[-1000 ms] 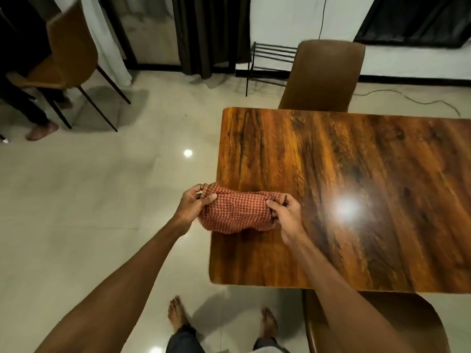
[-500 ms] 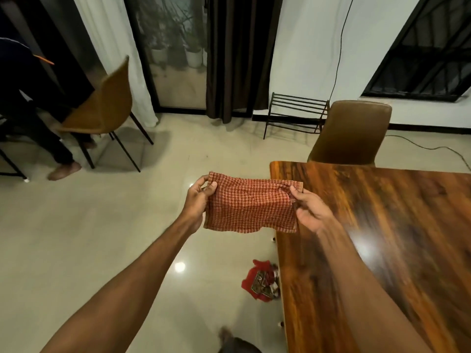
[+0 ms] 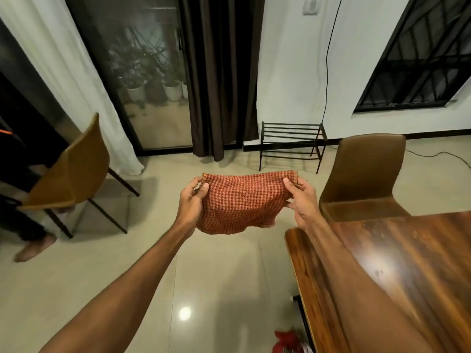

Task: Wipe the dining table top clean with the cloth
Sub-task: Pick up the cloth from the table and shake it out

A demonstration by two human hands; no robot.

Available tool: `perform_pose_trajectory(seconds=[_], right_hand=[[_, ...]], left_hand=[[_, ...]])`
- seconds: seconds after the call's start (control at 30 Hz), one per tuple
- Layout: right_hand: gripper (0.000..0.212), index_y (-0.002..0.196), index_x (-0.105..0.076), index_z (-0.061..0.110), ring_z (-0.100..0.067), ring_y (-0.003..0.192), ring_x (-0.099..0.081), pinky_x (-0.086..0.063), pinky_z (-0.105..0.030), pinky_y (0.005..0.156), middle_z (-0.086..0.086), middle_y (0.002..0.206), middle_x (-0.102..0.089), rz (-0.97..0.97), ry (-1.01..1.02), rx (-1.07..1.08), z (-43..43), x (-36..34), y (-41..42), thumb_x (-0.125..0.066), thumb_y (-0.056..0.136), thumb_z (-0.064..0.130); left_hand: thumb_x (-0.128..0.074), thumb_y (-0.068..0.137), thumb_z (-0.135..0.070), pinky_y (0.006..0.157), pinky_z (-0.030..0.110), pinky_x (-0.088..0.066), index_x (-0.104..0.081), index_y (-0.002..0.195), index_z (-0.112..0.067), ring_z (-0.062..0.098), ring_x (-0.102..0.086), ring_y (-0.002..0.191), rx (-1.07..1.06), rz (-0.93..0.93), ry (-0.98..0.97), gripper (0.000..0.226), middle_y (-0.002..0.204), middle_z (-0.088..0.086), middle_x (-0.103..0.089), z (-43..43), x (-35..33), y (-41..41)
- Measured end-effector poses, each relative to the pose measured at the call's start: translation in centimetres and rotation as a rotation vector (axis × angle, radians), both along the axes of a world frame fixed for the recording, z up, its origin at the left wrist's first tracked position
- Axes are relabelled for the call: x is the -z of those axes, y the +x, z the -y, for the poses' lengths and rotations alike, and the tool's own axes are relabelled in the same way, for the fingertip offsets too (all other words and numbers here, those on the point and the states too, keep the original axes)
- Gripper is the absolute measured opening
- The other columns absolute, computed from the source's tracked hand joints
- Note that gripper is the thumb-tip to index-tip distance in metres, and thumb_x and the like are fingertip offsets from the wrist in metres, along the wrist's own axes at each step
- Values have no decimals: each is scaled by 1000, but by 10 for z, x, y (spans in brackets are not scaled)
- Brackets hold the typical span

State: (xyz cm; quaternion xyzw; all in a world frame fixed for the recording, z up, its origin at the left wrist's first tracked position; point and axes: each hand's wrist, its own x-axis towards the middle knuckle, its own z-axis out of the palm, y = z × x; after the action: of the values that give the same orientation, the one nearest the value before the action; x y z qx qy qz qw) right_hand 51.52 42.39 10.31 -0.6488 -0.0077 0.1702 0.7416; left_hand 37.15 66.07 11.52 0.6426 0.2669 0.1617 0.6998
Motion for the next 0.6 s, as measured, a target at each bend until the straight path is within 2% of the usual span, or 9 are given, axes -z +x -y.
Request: perform_pose_trajectory(seconds=[0.17, 0.23, 0.3, 0.37, 0.47, 0.53, 0.6], right_hand=[[29, 131, -67, 12, -15, 106, -72, -61, -33, 88, -2, 117, -75, 66, -139, 18, -64, 1, 94, -52, 107, 20], [29, 130, -66, 12, -16, 108, -70, -59, -34, 92, -1, 116, -74, 63, -181, 12, -90, 6, 134, -50, 108, 20], [26, 123, -69, 15, -17, 105, -72, -59, -31, 87, -2, 112, -76, 6, -182, -1, -106, 10, 167, -48, 109, 21], [26, 117, -71, 17, -16, 99, -74, -56, -29, 80, -2, 107, -79, -77, -160, 1, -123, 11, 208, -47, 110, 22], [23, 125, -67, 14, -16, 97, -75, -58, -30, 77, -1, 103, -81, -198, -85, -23, -139, 2, 266, -56, 106, 19], [36, 129, -63, 10, -22, 102, -75, -61, -30, 75, -10, 114, -78, -269, 42, -35, -138, -2, 300, -70, 94, 8], [54, 134, -59, 7, -26, 104, -72, -62, -30, 75, -16, 120, -73, -294, 145, 0, -134, 3, 338, -74, 83, -6]], left_hand=[[-50, 104, -21, 112, 47, -44, -55, 141, -15, 23, -58, 127, -2, 3, 19, 38, 136, 6, -63, -64, -6, 119], [-50, 104, -22, 113, 48, -43, -54, 142, -16, 24, -56, 129, 24, -6, 23, 39, 138, 6, -61, -93, 4, 169], [-50, 104, -20, 113, 48, -44, -57, 138, -15, 24, -58, 126, 53, -6, 13, 36, 134, 7, -64, -117, 13, 209], [-49, 104, -19, 111, 47, -46, -61, 133, -15, 21, -61, 121, 103, 1, 16, 32, 127, 5, -67, -143, 18, 257], [-48, 104, -18, 111, 44, -46, -64, 129, -18, 19, -62, 119, 177, 6, 41, 29, 124, 2, -69, -172, 19, 329], [-49, 104, -18, 109, 41, -48, -66, 126, -20, 21, -62, 120, 201, -4, 28, 28, 123, 2, -70, -184, 16, 373], [-49, 104, -18, 105, 36, -50, -69, 119, -23, 20, -64, 118, 225, 21, 33, 25, 117, -2, -72, -192, 17, 423]])
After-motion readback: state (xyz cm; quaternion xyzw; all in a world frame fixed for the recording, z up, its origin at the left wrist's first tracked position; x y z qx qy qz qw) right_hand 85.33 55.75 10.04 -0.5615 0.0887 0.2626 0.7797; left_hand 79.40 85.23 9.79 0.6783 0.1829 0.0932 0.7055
